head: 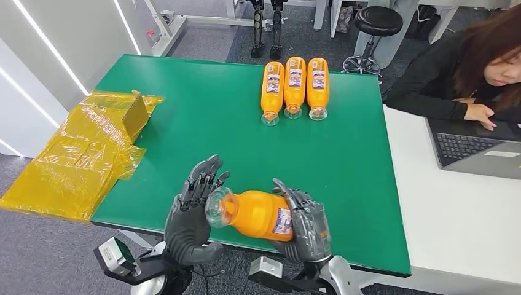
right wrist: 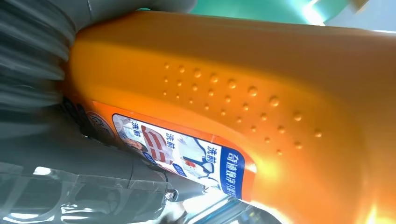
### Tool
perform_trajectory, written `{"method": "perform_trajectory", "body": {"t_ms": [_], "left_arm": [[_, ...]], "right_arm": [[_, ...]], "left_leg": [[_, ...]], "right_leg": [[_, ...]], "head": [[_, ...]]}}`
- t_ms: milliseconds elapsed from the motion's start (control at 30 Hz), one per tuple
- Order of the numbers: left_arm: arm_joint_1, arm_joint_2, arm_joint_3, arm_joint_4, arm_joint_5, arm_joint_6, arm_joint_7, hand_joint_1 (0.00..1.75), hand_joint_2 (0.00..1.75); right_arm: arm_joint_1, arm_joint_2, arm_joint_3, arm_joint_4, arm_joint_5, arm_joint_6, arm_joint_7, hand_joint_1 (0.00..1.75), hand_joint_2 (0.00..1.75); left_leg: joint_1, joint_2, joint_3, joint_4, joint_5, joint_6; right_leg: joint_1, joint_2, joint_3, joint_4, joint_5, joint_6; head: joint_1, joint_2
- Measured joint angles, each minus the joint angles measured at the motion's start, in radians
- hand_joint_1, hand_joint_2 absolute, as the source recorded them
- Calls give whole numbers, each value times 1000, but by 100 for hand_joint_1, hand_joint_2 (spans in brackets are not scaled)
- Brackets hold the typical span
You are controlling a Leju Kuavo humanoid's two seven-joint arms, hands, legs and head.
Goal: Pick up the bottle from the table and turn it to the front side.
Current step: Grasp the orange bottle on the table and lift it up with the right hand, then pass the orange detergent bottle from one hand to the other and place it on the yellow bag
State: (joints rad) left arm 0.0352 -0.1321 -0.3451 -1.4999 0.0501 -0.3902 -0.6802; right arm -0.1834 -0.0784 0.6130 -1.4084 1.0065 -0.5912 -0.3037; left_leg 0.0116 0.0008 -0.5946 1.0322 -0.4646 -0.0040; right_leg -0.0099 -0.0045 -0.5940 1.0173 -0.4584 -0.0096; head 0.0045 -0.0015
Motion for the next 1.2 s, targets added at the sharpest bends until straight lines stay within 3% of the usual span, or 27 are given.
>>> {"method": "perform_trajectory", "body": {"t_ms": [200, 433, 567, 1200], "left_arm": [[-19, -10, -34, 7, 12, -4, 17, 0, 175], [-27, -11, -36, 18, 13, 21, 14, 0, 175], [-27, -11, -35, 22, 6, 35, 7, 175, 175], [-37, -10, -21, 25, -38, 149, 8, 175, 175]], "right_arm": [[-88, 80, 76, 85, -63, 22, -9, 175, 175], [-156, 112, 103, 165, -154, 11, -60, 175, 175], [-173, 121, 108, 191, -163, 11, -68, 175, 175], [-210, 150, 121, 256, -187, 27, -81, 175, 175]], "left_leg": [[0, 0, 0, 0, 0, 0], [0, 0, 0, 0, 1, 0], [0, 0, 0, 0, 1, 0], [0, 0, 0, 0, 1, 0]], "right_leg": [[0, 0, 0, 0, 0, 0], [0, 0, 0, 0, 0, 0], [0, 0, 0, 0, 0, 0], [0, 0, 0, 0, 0, 0]], "head": [[0, 0], [0, 0], [0, 0], [0, 0]]}}
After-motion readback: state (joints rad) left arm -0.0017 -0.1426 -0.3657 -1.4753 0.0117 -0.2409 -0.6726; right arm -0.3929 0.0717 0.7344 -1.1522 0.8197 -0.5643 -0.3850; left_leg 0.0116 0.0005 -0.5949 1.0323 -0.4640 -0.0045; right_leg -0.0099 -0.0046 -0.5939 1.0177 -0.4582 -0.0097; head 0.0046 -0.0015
